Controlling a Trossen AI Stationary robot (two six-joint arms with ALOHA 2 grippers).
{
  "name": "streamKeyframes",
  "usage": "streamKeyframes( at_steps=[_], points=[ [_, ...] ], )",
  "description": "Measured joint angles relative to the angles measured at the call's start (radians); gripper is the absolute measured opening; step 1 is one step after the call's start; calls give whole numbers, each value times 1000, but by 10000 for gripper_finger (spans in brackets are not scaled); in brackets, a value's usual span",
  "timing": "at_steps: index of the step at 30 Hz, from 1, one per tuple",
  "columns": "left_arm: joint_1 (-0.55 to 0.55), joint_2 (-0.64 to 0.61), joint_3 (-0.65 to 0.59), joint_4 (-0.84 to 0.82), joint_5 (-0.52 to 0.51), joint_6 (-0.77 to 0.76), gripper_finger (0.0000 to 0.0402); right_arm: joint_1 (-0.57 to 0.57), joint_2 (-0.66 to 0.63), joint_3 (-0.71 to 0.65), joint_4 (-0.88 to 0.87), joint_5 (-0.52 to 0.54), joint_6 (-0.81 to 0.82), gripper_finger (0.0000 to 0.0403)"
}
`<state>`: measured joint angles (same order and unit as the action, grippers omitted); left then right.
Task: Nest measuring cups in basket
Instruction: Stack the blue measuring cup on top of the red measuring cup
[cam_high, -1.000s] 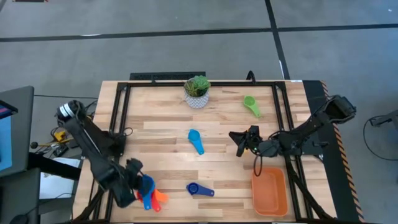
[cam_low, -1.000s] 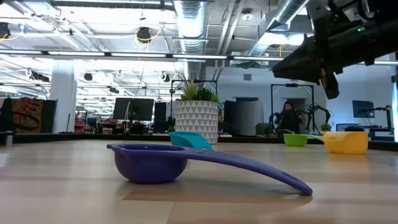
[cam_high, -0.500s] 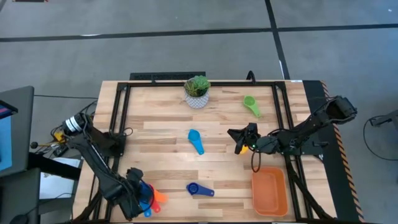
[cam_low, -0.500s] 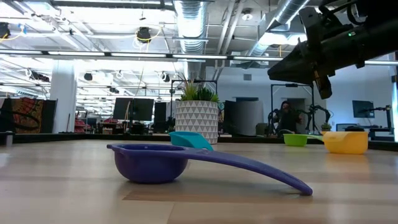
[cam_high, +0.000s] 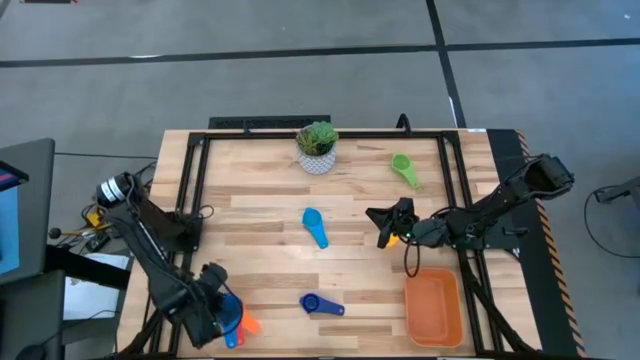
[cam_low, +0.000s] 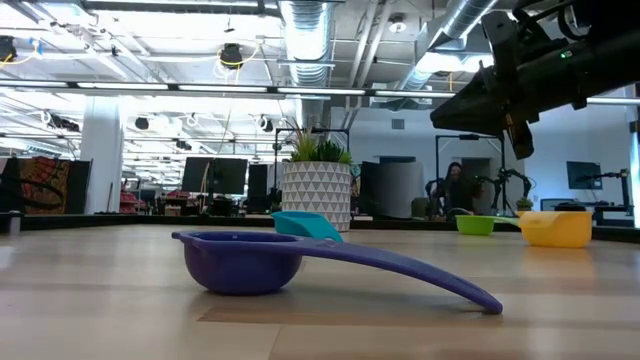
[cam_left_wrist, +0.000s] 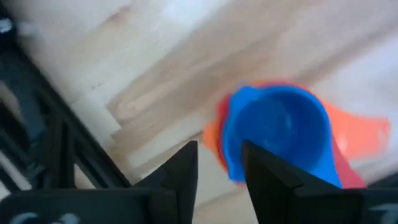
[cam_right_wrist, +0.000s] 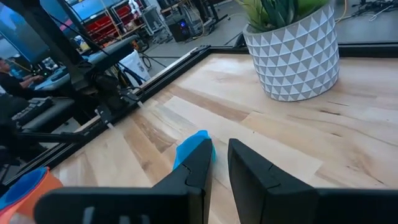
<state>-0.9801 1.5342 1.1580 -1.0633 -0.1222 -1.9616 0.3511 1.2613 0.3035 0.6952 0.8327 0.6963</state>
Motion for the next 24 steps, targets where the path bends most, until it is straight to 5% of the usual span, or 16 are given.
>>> streamKeyframes(
  at_steps=[7, 18, 24],
  points=[
    [-103, 16, -2, 261, 74, 119, 97, 0, 30, 74, -16, -156, 23, 66],
    [-123, 157, -4, 386, 81, 202, 21, 26, 440, 655, -319, -420, -156, 10],
    [-118, 208, -4, 376, 21, 237, 1, 46, 629, 923, -484, -484, -184, 14]
  ],
)
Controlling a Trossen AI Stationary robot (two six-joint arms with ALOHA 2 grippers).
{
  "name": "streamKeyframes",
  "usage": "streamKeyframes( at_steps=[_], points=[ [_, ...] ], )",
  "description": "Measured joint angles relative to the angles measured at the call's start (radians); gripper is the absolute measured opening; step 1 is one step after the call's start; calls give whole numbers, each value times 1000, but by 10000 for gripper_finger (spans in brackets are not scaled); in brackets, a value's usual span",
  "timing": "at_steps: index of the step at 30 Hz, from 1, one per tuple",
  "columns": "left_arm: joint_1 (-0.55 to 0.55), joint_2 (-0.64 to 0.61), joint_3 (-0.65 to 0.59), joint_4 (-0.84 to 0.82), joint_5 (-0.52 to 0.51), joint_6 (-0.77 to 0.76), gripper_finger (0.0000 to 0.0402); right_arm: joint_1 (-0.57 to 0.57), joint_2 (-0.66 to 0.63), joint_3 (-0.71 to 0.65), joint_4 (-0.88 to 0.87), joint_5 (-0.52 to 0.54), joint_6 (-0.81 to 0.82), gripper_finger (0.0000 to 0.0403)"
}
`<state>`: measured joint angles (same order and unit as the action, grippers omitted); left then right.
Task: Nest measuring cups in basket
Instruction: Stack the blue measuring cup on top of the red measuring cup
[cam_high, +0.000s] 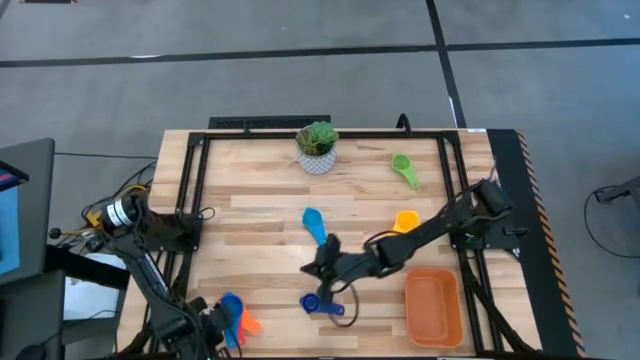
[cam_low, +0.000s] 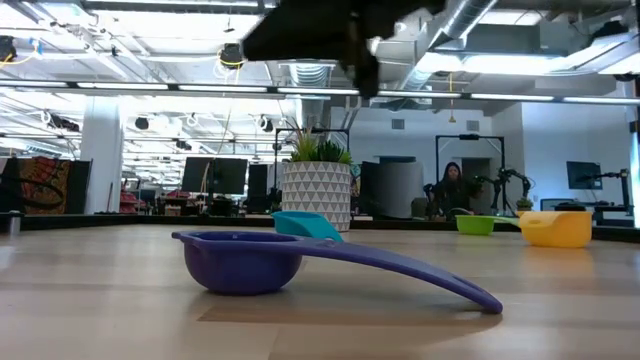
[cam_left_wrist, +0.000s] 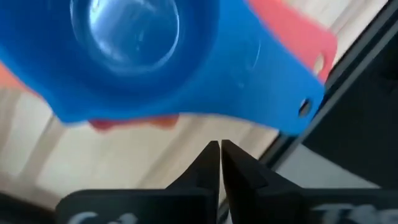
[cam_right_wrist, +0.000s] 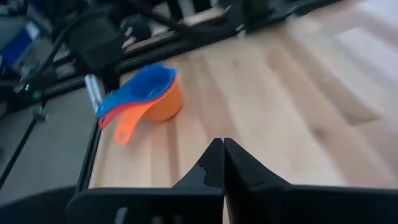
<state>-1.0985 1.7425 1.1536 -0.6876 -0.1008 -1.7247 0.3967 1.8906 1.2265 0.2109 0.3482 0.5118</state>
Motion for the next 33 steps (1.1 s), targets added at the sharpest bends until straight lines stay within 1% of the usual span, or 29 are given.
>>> streamKeyframes(
  at_steps=[3, 6, 11, 16, 18, 23, 25, 29, 33],
  points=[
    [0, 6, 0, -4, -77, 22, 1, 1, 86, 93, 5, -51, -1, 13],
    [9, 5, 0, -2, -119, 41, 2, -3, 177, 189, 10, -104, -15, 6],
    [40, 5, 0, -2, -145, 103, 1, -15, 323, 365, -10, -177, -47, 11],
    [70, 5, 0, -1, -150, 152, 1, -28, 428, 518, -105, -193, -65, 5],
    [80, 5, 0, -2, -150, 161, 1, -30, 456, 554, -160, -192, -68, 5],
    [97, 5, 0, -2, -166, 169, 1, -40, 523, 617, -210, -193, -68, 9],
    [101, 5, 0, -2, -170, 170, 1, -47, 546, 629, -201, -193, -68, 6],
    [101, 5, 0, -2, -173, 170, 1, -61, 556, 634, -207, -183, -95, 6],
    [101, 5, 0, -6, -173, 177, 1, -74, 553, 636, -200, -148, -142, 14]
  ],
)
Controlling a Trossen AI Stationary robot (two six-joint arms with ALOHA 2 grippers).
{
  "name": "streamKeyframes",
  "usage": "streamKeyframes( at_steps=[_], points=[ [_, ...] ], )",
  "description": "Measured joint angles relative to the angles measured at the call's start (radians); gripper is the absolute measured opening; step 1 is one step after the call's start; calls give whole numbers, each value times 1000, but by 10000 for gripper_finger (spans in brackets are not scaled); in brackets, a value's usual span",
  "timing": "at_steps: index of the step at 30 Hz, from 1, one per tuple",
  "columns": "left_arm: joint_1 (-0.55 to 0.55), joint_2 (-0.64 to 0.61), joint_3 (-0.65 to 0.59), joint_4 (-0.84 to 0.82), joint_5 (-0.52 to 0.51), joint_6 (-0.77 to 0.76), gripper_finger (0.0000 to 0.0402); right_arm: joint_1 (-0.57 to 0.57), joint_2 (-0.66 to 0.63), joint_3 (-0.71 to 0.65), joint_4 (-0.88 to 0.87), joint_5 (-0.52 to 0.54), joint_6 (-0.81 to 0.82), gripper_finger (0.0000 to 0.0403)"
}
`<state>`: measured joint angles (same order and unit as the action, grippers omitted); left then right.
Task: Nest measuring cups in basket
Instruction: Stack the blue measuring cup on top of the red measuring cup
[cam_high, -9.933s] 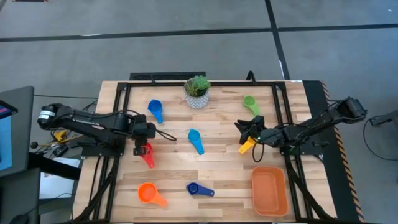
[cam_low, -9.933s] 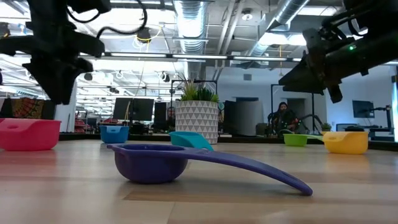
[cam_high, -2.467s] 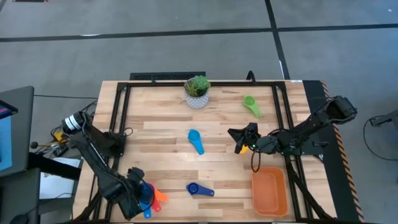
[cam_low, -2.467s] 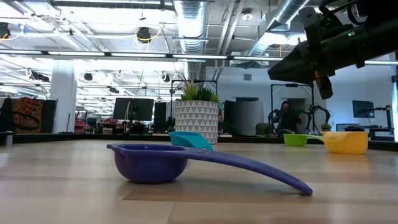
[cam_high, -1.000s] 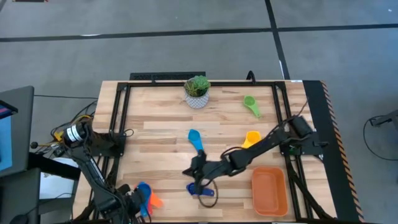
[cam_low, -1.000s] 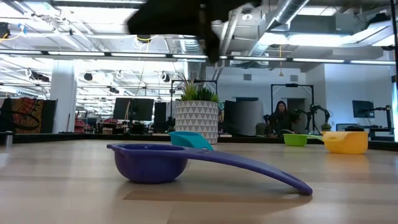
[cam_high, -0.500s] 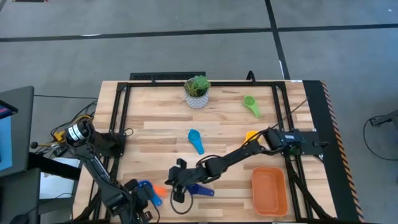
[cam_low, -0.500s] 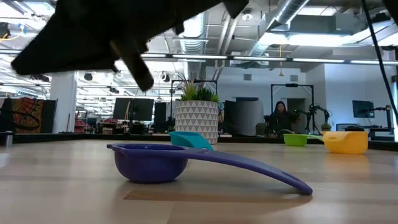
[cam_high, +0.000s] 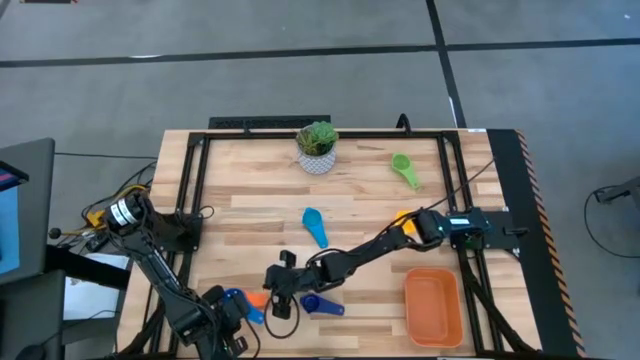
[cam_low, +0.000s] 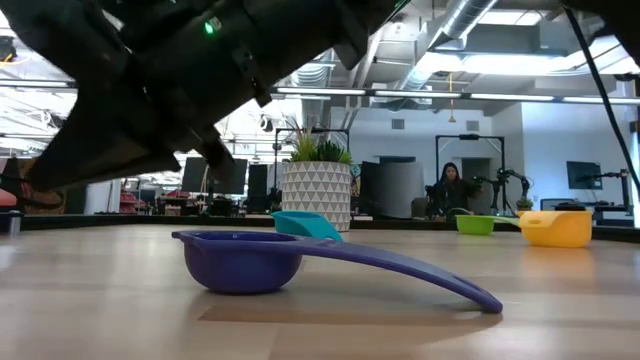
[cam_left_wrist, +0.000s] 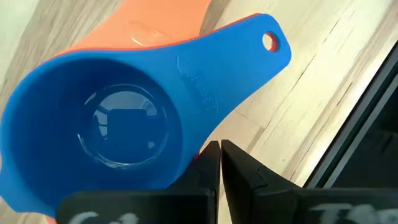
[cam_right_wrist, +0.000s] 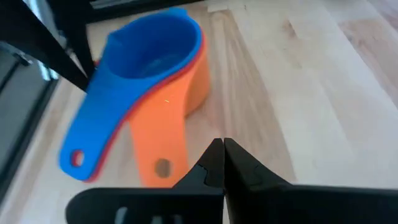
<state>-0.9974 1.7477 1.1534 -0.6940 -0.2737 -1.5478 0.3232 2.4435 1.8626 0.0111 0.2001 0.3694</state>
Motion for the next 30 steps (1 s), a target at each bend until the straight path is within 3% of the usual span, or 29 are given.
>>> streamKeyframes(
  at_steps=[20, 23, 30],
  points=[
    [0, 0, 0, -89, -85, -20, 1, 9, 0, -1, 52, -251, -42, 9],
    [0, 0, 0, -98, -96, -22, 1, 19, 0, -1, 57, -243, -42, 12],
    [0, 0, 0, -97, -78, -34, 1, 12, -8, -1, 33, -15, -42, 6]
  ],
)
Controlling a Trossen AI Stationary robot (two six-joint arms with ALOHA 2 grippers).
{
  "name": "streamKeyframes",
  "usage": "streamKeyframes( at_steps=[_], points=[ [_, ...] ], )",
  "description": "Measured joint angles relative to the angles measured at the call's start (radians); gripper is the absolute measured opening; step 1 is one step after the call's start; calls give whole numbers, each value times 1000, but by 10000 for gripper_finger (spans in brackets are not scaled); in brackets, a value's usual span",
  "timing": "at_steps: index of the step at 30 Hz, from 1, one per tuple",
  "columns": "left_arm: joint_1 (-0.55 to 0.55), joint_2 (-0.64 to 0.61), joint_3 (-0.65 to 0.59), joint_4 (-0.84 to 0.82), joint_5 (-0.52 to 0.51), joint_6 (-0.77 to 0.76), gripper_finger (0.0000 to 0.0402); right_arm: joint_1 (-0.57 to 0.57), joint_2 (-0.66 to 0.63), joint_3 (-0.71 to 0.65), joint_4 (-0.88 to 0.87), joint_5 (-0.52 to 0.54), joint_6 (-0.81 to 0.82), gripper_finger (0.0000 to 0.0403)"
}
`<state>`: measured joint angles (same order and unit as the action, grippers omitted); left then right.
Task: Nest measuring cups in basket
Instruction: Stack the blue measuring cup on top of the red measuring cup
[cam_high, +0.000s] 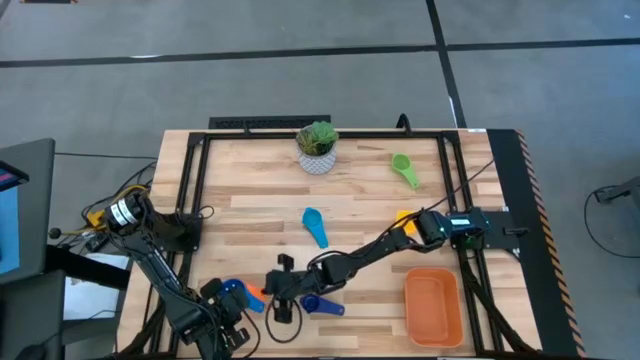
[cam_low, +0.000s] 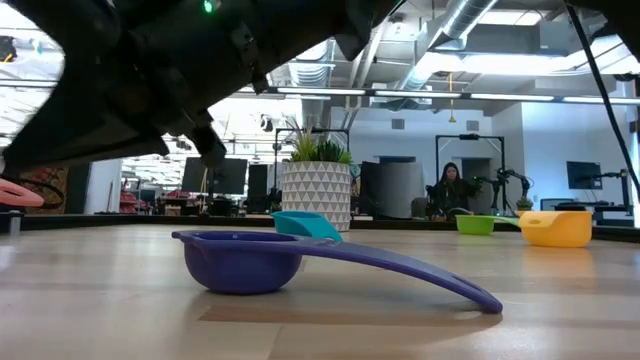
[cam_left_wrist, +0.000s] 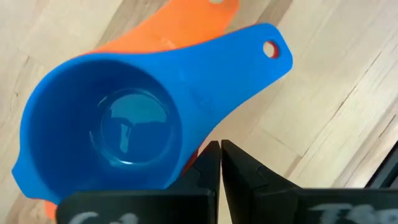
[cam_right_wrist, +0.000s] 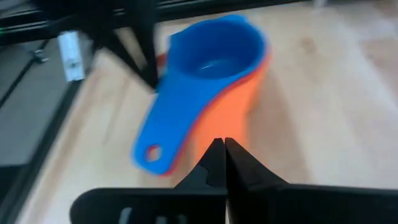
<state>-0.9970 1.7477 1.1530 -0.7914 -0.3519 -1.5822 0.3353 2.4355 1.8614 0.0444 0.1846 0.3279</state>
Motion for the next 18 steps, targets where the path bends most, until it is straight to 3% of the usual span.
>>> streamKeyframes(
  at_steps=[7, 18],
  points=[
    [17, 0, 0, -3, -14, 25, 1, -55, 27, -3, -1, -28, 41, 6],
    [54, 0, 0, -6, -33, 78, 1, -27, 23, 0, 18, -84, 4, 5]
  ],
)
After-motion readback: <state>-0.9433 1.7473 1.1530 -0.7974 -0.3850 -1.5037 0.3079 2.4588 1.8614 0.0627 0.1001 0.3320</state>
